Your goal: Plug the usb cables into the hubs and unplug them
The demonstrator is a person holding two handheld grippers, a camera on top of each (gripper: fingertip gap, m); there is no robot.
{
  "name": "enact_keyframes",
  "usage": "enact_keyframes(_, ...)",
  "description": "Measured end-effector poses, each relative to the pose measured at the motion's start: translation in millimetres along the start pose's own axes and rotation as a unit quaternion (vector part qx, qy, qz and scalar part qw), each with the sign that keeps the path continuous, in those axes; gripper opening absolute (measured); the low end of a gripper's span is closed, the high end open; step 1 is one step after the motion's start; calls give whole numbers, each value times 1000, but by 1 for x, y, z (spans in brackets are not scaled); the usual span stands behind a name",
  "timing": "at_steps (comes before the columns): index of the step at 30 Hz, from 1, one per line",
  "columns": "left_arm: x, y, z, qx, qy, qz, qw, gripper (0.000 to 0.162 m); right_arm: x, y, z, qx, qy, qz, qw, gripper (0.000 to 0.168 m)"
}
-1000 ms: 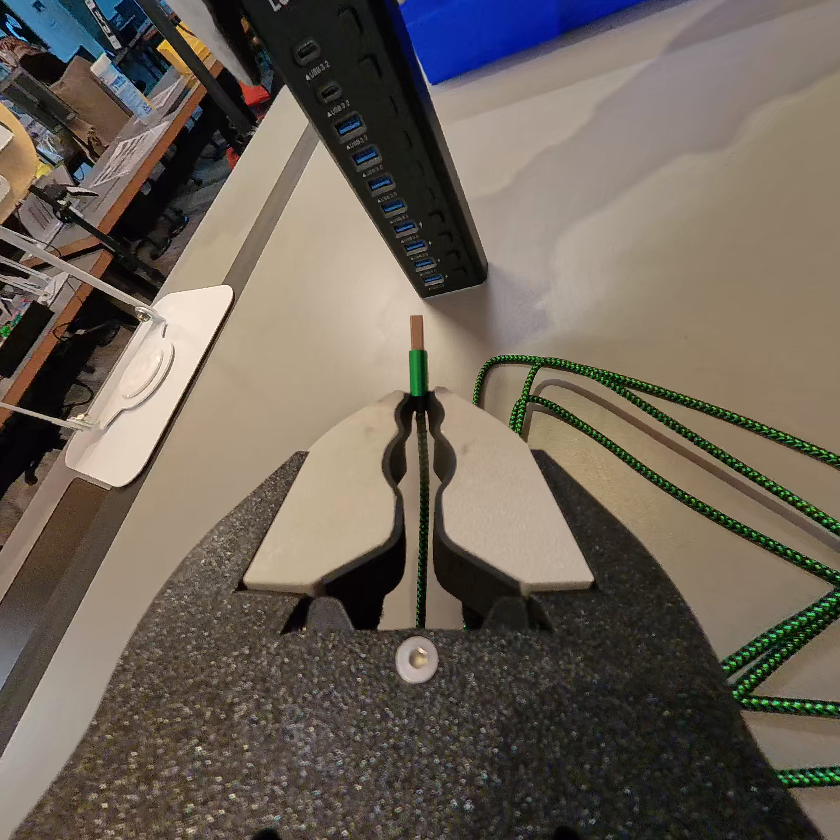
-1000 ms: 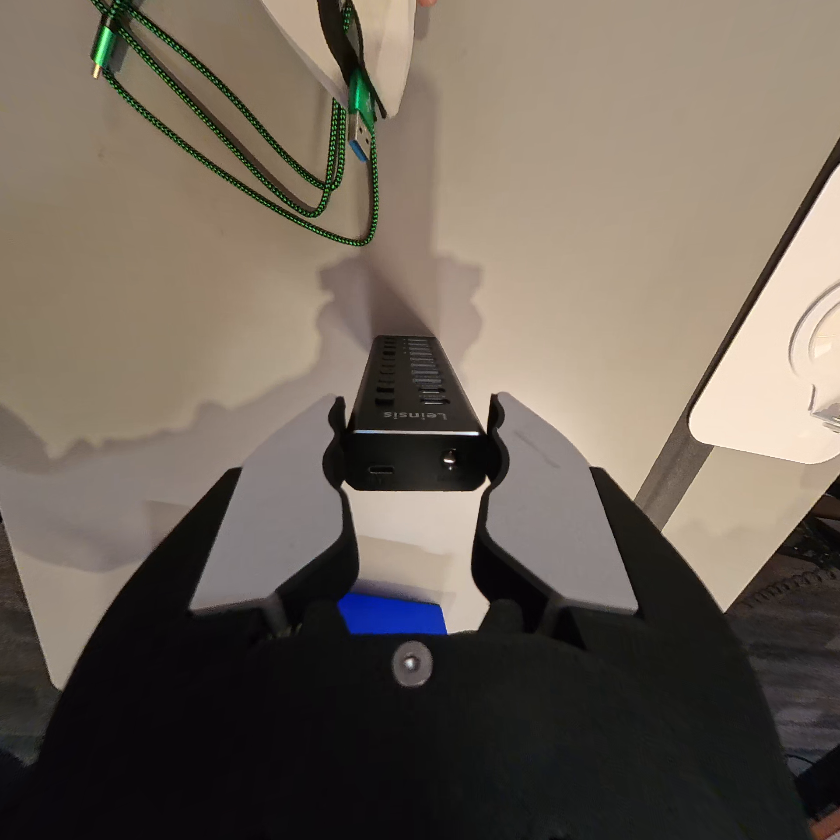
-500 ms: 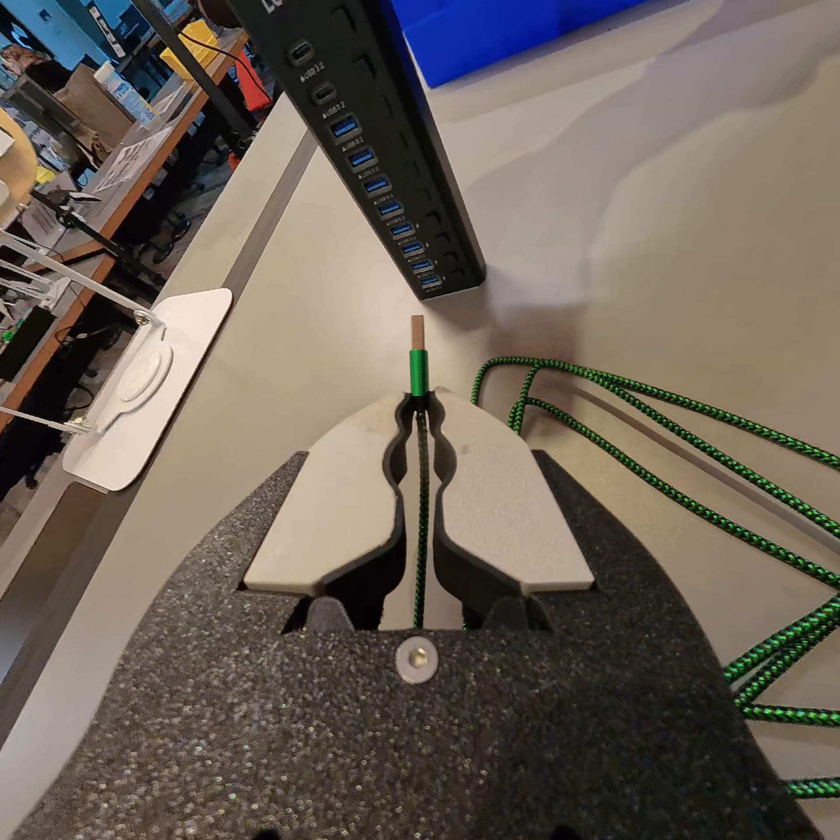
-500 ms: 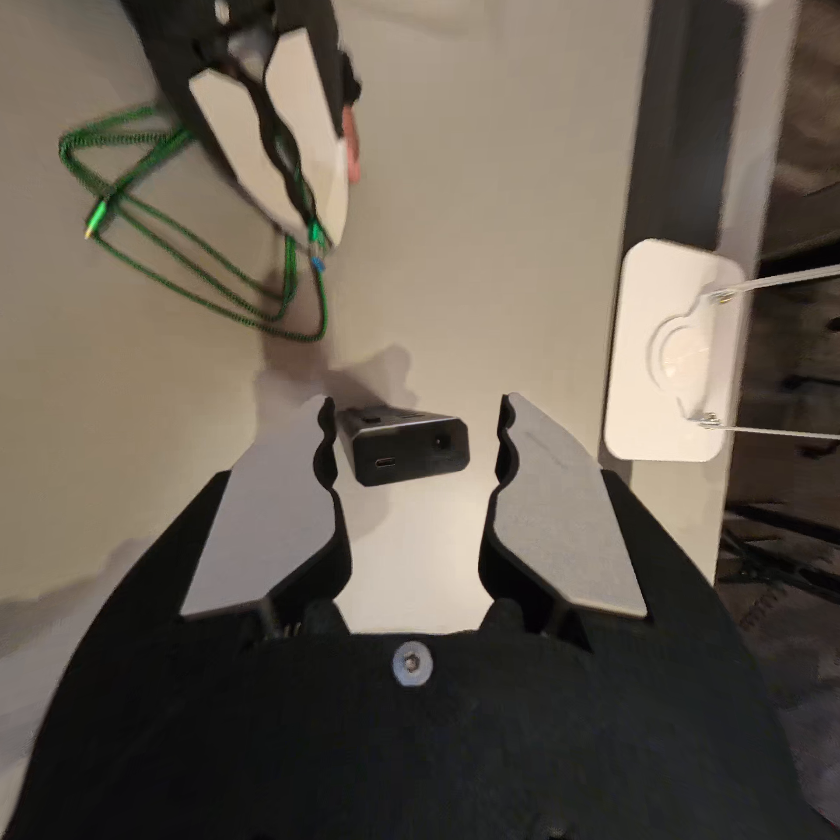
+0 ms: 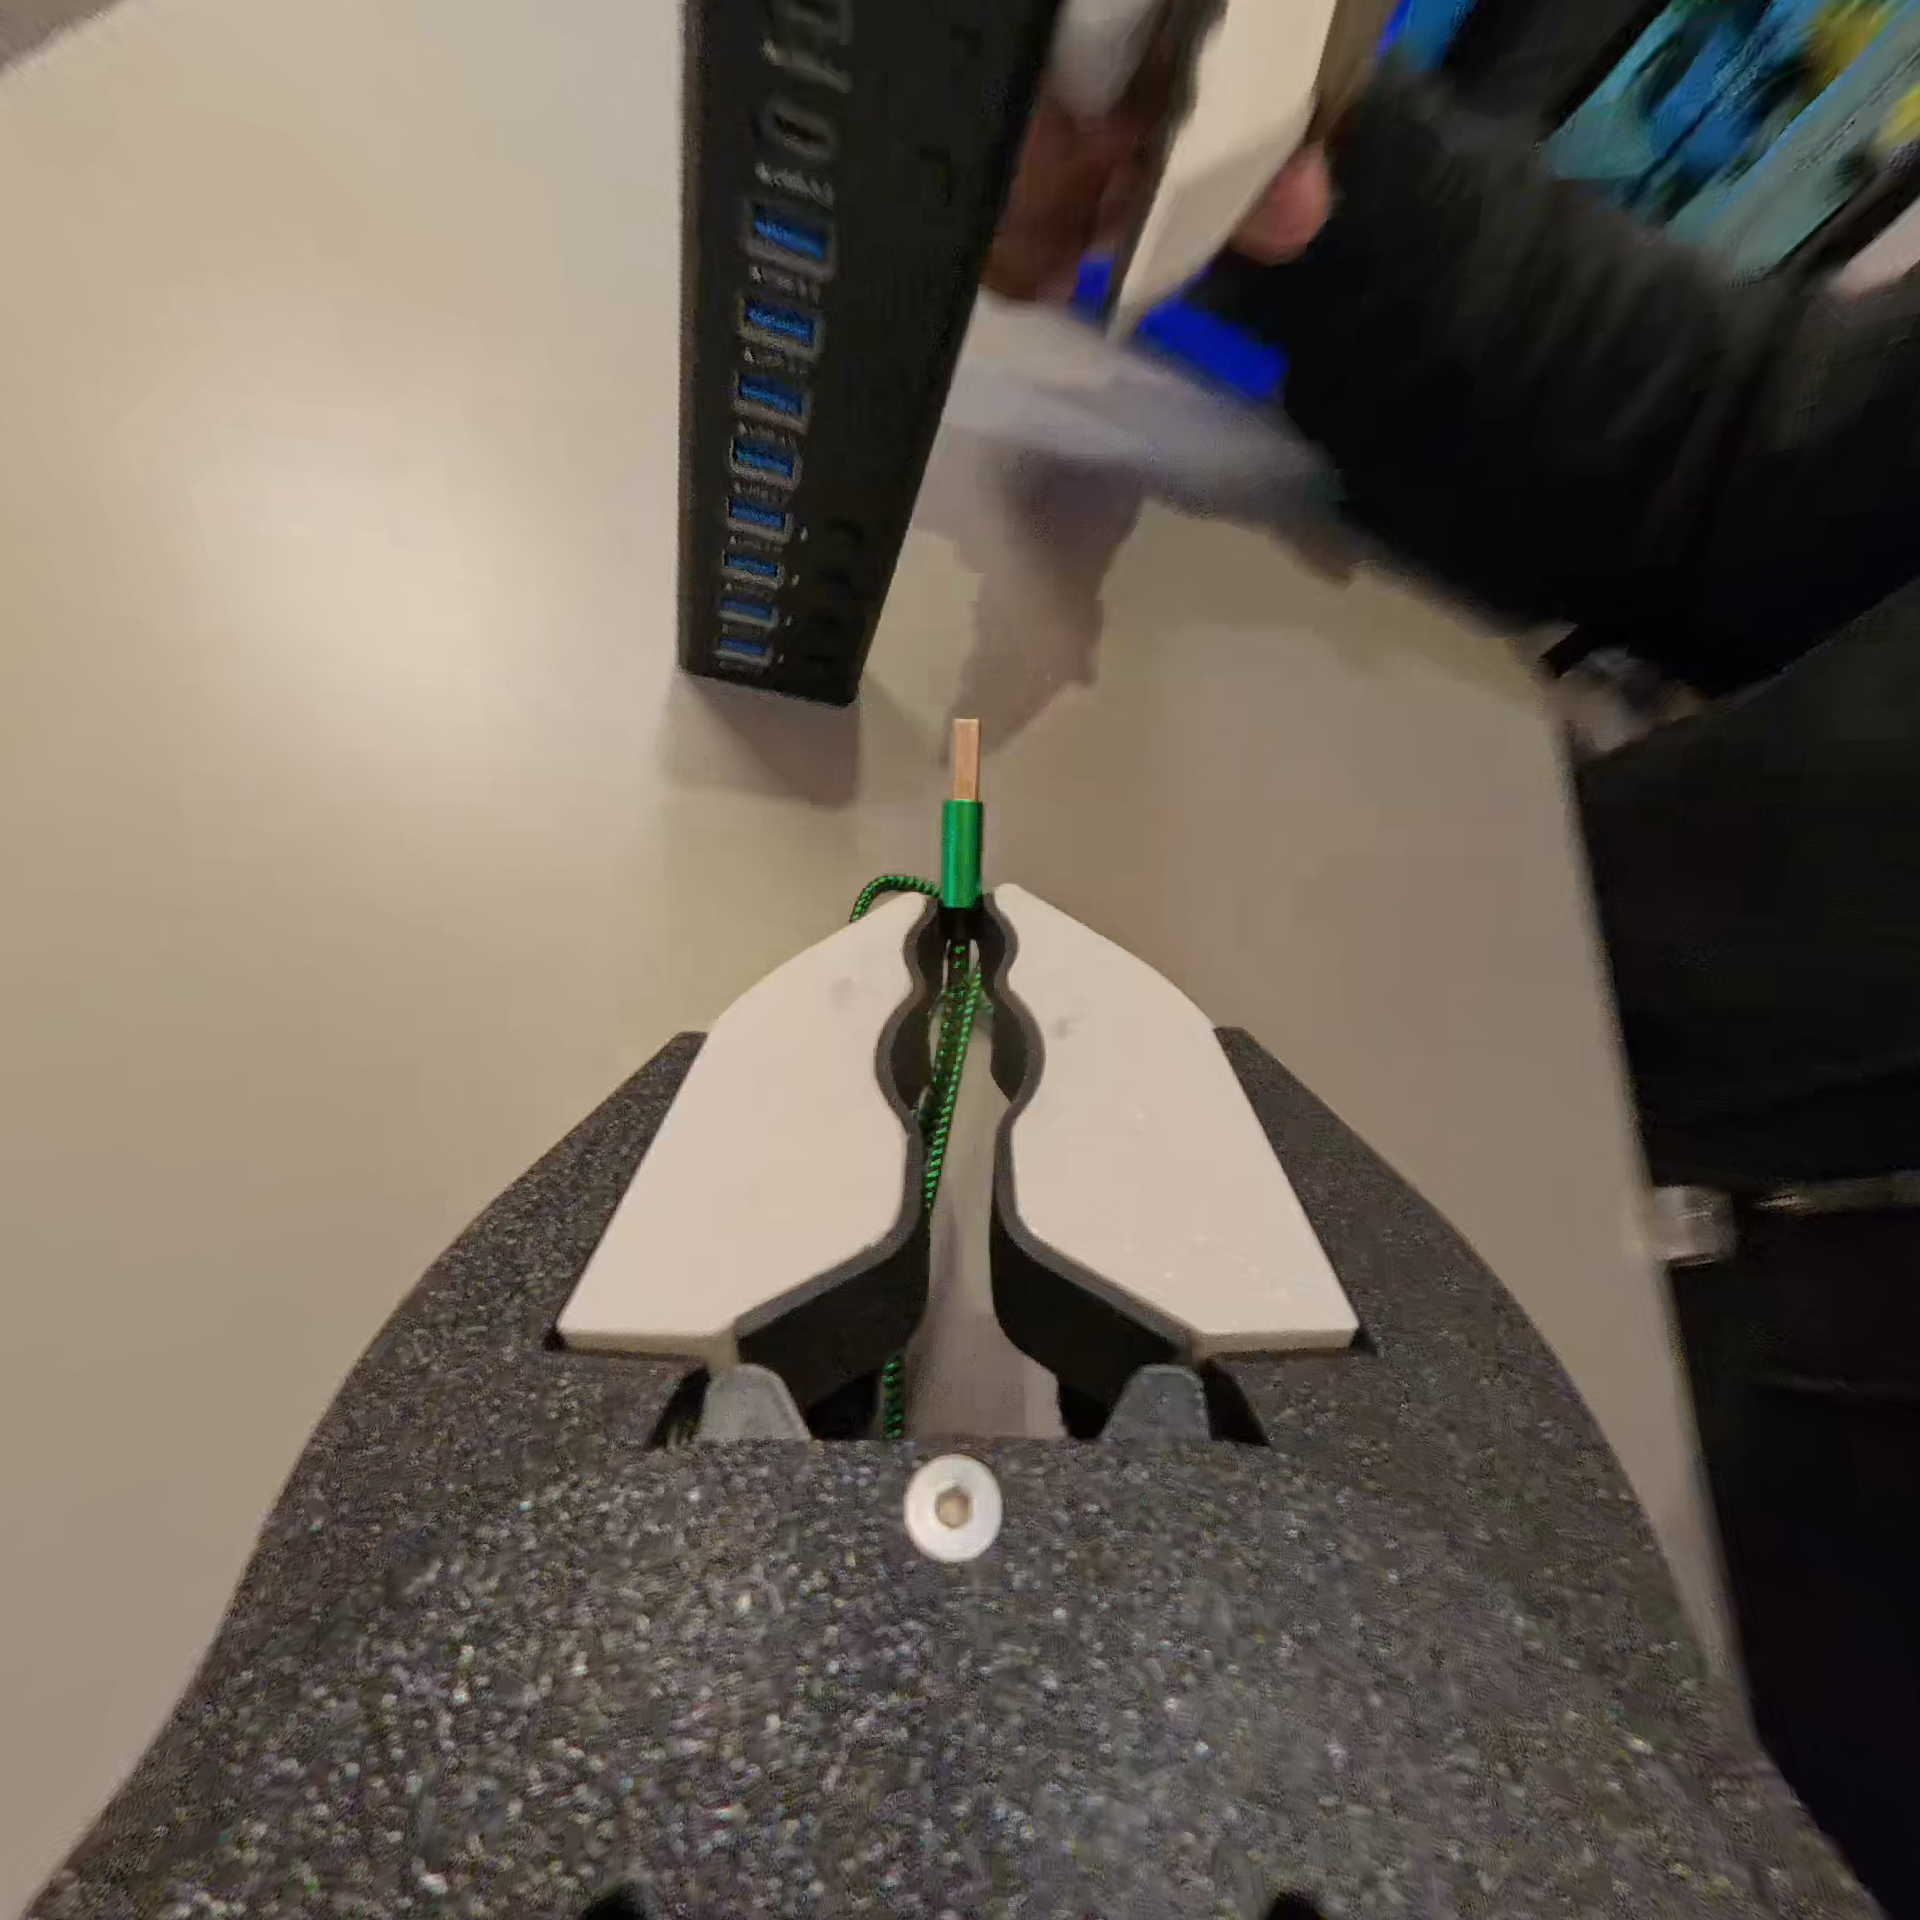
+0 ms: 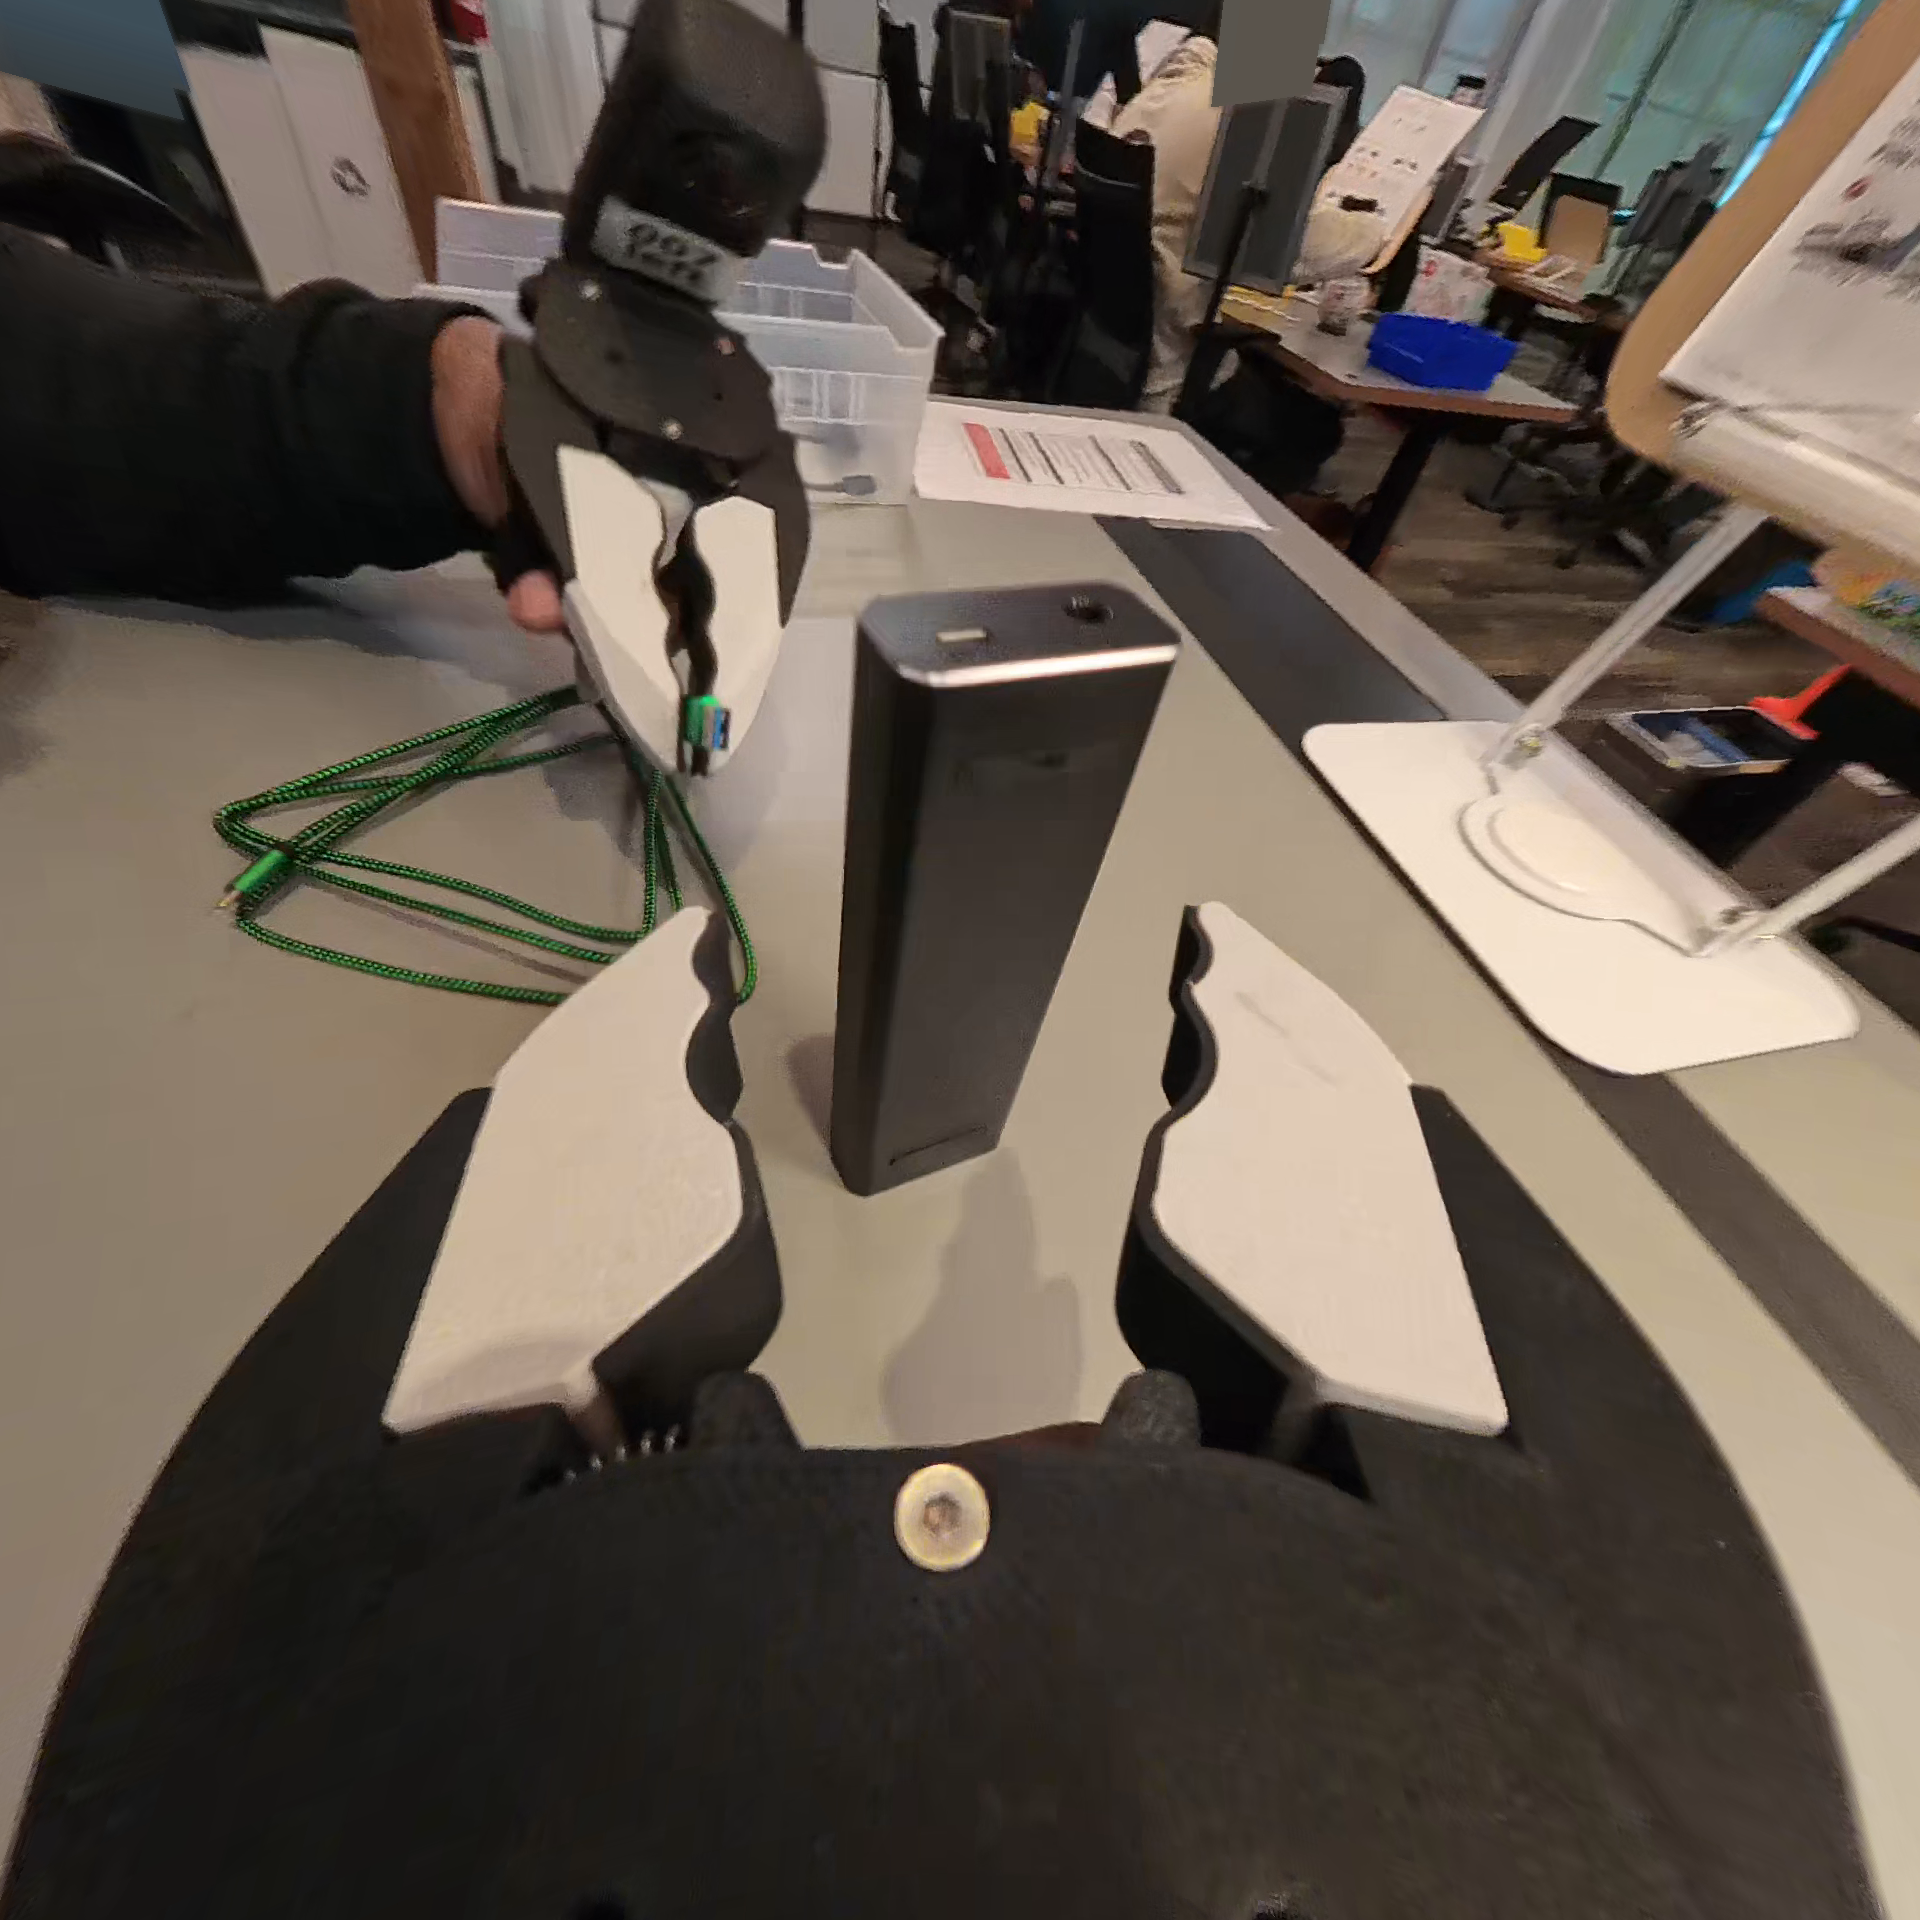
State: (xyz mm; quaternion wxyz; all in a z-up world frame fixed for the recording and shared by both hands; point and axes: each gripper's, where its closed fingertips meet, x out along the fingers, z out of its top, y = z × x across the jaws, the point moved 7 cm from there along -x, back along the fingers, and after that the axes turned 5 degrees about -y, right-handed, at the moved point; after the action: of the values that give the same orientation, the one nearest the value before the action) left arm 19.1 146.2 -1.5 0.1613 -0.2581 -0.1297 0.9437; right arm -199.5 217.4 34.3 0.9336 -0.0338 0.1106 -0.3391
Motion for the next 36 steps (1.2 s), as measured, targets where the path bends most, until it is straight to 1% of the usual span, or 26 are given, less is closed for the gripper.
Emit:
enact_keyframes(1,1,3,6,-33,-7,-26,999,5,5,-3,-6,7,0,12,1000,82)
enact_keyframes(3,7,9,17,-83,-30,-75,993,5,16,-8,-14,19,3,26,999,82)
enact_keyframes(6,18,24,22,-137,-50,-115,983,5,27,-8,-20,41,-5,46,998,82)
enact_keyframes(11,32,35,20,-164,-43,-154,973,5,36,-6,-26,62,7,79,995,78)
enact_keyframes(15,39,37,14,-179,-35,-165,969,5,42,-8,-34,80,26,91,992,74)
enact_keyframes(18,44,39,7,-184,-20,-157,970,5,43,-5,-41,81,51,101,990,69)
enact_keyframes(23,51,42,-1,-192,3,-154,969,5,42,-7,-44,89,54,101,989,65)
enact_keyframes(27,53,43,-1,-197,8,-151,969,5,46,-8,-46,95,70,105,987,66)
enact_keyframes(29,54,43,-2,-197,15,-150,969,5,48,-8,-47,98,77,108,986,62)
enact_keyframes(36,57,41,-2,-192,28,-148,970,5,46,-7,-45,82,67,116,988,61)
